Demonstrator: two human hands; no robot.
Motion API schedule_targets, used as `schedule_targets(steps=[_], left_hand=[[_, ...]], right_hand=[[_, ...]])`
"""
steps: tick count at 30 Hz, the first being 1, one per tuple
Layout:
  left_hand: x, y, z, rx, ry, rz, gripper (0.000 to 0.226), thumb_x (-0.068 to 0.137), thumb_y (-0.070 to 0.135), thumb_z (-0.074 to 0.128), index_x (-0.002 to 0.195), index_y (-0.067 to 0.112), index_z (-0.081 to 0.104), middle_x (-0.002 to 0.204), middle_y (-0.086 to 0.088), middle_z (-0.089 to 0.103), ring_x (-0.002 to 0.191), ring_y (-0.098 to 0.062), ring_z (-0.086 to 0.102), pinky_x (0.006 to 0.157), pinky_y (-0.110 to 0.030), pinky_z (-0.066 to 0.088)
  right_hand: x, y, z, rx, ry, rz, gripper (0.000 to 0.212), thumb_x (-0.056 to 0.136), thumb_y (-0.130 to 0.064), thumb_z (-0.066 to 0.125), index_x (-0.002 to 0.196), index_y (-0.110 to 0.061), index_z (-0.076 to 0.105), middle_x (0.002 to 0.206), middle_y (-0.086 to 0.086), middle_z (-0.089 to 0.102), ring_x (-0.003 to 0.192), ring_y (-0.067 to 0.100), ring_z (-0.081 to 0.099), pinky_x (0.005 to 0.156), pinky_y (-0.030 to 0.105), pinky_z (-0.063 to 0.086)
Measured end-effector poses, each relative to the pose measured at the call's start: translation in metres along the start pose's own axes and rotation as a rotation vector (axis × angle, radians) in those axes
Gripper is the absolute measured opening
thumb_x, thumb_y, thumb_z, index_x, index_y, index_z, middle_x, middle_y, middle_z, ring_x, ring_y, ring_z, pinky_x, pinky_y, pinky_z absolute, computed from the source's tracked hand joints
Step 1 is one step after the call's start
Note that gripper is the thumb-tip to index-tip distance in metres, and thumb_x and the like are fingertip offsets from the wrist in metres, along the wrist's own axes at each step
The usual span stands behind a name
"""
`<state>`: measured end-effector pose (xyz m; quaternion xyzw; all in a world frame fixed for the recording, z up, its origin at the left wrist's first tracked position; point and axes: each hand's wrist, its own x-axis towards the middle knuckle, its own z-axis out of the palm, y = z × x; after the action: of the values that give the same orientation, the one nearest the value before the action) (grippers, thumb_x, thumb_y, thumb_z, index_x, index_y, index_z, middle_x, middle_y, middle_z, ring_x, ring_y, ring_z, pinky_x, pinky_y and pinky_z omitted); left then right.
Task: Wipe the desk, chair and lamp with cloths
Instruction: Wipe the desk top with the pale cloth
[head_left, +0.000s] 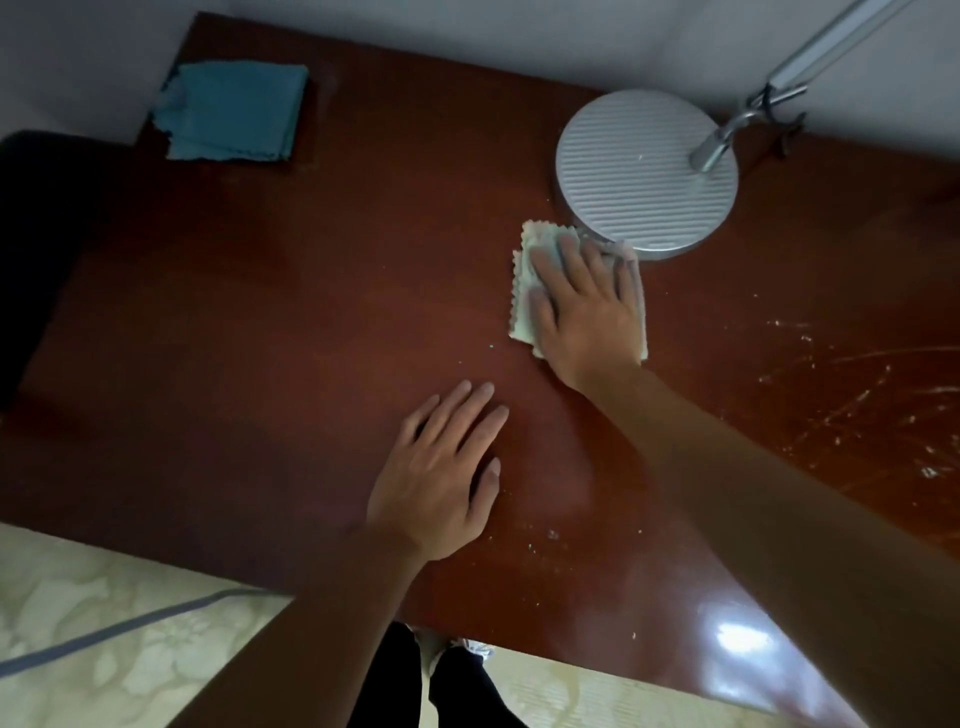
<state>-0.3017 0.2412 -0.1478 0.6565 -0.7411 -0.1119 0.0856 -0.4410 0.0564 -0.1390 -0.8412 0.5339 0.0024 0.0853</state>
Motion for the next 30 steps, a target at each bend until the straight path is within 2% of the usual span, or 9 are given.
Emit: schedule_targets(steps=[3,5,8,12,15,18,23,27,30], left_hand=[[0.001,0.0,0.001,0.002,-0.003,0.001,0.051,0.098,0.036,0.04,0.144,0.016,0.047,0.157,-0.004,0.038,0.149,-0.02,0.027,0.121,-0.041,0.02],[0.0,0.0,0.001,0.001,0.003,0.013,0.048,0.097,0.035,0.041,0.139,0.015,0.052,0.152,-0.006,0.043,0.147,-0.022,0.03,0.12,-0.042,0.021],[-0.001,-0.001,0.0,-0.01,0.007,0.013,0.039,0.097,0.034,0.044,0.128,0.014,0.057,0.146,-0.009,0.05,0.145,-0.023,0.033,0.119,-0.044,0.025],[0.0,-0.002,0.001,-0.016,-0.019,0.008,0.05,0.097,0.036,0.043,0.143,0.016,0.049,0.154,-0.005,0.041,0.148,-0.02,0.027,0.121,-0.042,0.021],[0.001,-0.002,0.001,-0.025,-0.026,-0.005,0.052,0.097,0.037,0.042,0.146,0.018,0.046,0.158,-0.003,0.035,0.149,-0.018,0.024,0.121,-0.04,0.019],[0.001,-0.001,0.002,-0.033,-0.022,-0.004,0.052,0.096,0.037,0.044,0.145,0.018,0.047,0.158,-0.003,0.036,0.149,-0.019,0.026,0.12,-0.042,0.022],[0.0,-0.003,0.002,-0.032,-0.037,0.002,0.053,0.096,0.038,0.044,0.145,0.018,0.048,0.158,-0.003,0.035,0.149,-0.019,0.024,0.12,-0.042,0.021],[0.001,-0.002,0.003,-0.044,-0.018,0.003,0.053,0.094,0.038,0.047,0.144,0.019,0.049,0.157,-0.003,0.038,0.148,-0.02,0.028,0.119,-0.041,0.021],[0.0,-0.003,0.005,-0.071,-0.005,0.002,0.053,0.095,0.038,0.047,0.144,0.02,0.048,0.158,-0.001,0.036,0.149,-0.019,0.027,0.119,-0.042,0.022]], right_hand=[[-0.004,-0.021,0.005,-0.007,0.004,-0.005,0.052,0.106,-0.042,0.021,0.156,-0.028,0.026,0.164,0.004,0.022,0.153,0.027,0.011,0.123,0.05,0.004],[-0.04,-0.035,0.01,0.008,0.014,-0.131,0.052,0.106,-0.04,0.021,0.155,-0.026,0.031,0.162,0.005,0.028,0.152,0.028,0.016,0.124,0.051,0.008],[-0.076,-0.037,0.014,0.076,-0.006,-0.209,0.05,0.105,-0.036,0.023,0.151,-0.025,0.04,0.159,0.002,0.036,0.151,0.025,0.022,0.123,0.049,0.015],[-0.022,-0.021,0.007,-0.023,-0.051,-0.243,0.053,0.106,-0.042,0.018,0.156,-0.029,0.029,0.163,0.0,0.025,0.153,0.025,0.013,0.124,0.049,0.007],[0.034,-0.018,0.0,-0.032,-0.027,-0.126,0.051,0.106,-0.041,0.022,0.156,-0.029,0.026,0.164,0.001,0.023,0.153,0.025,0.014,0.123,0.046,0.009],[0.031,-0.028,0.005,0.019,0.022,-0.068,0.051,0.106,-0.038,0.027,0.155,-0.024,0.031,0.163,0.005,0.026,0.152,0.028,0.016,0.123,0.046,0.008],[-0.016,-0.032,0.01,0.025,0.004,-0.145,0.053,0.105,-0.039,0.024,0.154,-0.022,0.035,0.161,0.007,0.031,0.152,0.031,0.018,0.125,0.047,0.006],[0.04,-0.032,0.006,0.005,-0.004,-0.198,0.055,0.103,-0.041,0.021,0.153,-0.024,0.036,0.16,0.007,0.033,0.151,0.031,0.021,0.124,0.048,0.006],[0.096,-0.029,0.004,-0.007,-0.027,-0.201,0.054,0.104,-0.043,0.022,0.156,-0.028,0.028,0.164,0.004,0.023,0.153,0.028,0.012,0.125,0.045,0.002]])
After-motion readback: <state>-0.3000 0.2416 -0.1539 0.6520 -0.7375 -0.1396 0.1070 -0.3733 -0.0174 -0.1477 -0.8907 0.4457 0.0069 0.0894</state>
